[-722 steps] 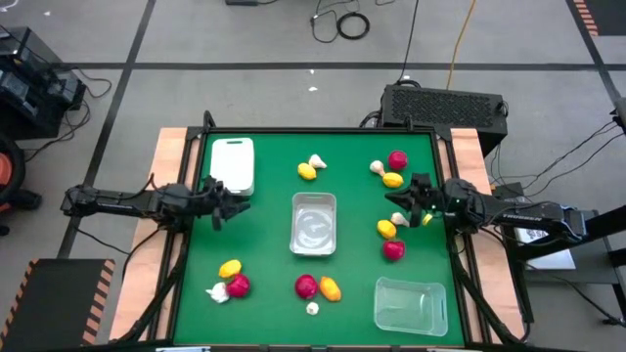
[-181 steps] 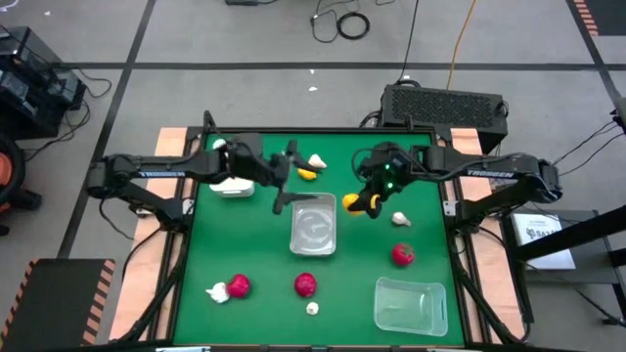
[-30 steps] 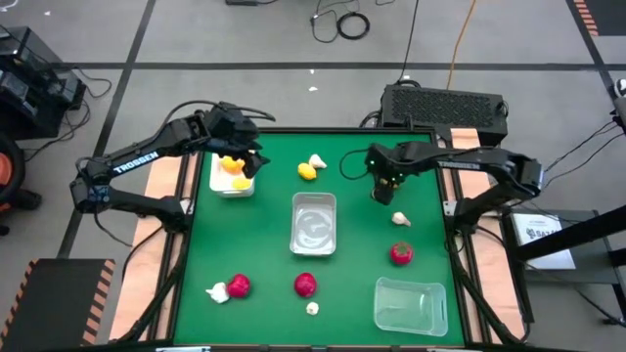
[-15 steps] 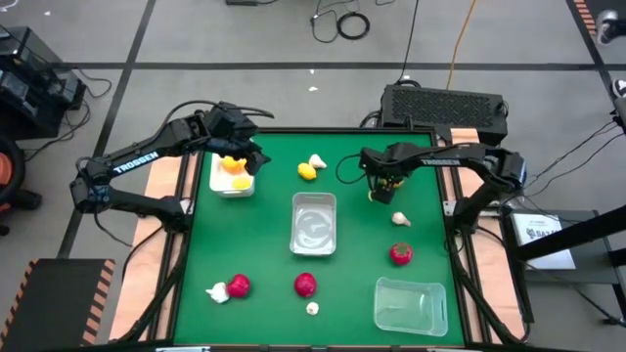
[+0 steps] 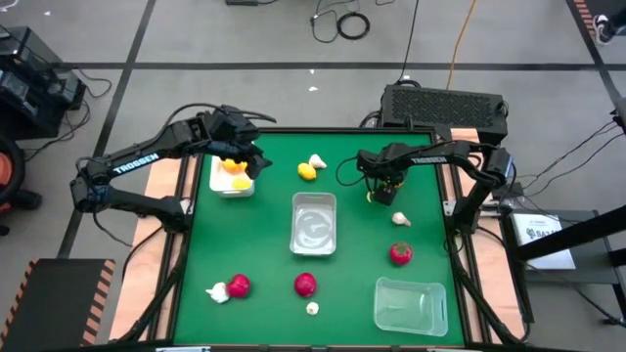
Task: Sort produce into baskets
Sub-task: Put the lemon into the white bin
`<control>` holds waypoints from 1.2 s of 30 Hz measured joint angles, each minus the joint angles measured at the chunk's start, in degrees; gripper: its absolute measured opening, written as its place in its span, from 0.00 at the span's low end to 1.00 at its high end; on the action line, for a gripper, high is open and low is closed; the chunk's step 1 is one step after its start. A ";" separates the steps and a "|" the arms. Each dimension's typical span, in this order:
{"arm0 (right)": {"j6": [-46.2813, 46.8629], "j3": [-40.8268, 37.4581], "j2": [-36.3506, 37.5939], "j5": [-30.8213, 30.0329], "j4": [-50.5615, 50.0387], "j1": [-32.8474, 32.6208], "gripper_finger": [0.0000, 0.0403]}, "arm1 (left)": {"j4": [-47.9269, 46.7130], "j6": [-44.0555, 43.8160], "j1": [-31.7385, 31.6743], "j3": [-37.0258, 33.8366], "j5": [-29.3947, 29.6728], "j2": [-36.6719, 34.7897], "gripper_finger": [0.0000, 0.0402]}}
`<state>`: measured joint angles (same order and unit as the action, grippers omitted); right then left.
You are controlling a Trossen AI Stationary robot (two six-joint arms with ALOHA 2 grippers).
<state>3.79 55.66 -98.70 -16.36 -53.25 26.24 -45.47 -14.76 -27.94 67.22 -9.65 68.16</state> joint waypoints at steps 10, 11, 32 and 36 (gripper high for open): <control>1.36 0.50 1.14 0.52 -1.69 -0.38 0.46 | 0.31 3.17 -0.76 -0.03 0.00 -2.78 0.68; 1.59 1.00 1.63 1.27 -2.29 -0.45 0.46 | 0.62 3.46 -1.06 -0.04 -0.01 -3.64 0.68; 8.86 26.62 0.85 15.92 21.08 -10.22 0.50 | 1.69 9.70 -4.31 -3.93 3.67 -22.79 0.68; 11.62 31.17 -5.84 20.22 33.44 -11.29 0.50 | 7.27 9.12 -4.28 -8.18 3.65 -26.02 0.68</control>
<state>15.41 86.83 -104.53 3.85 -19.81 14.95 -38.21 -5.65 -32.21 59.04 -6.00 42.14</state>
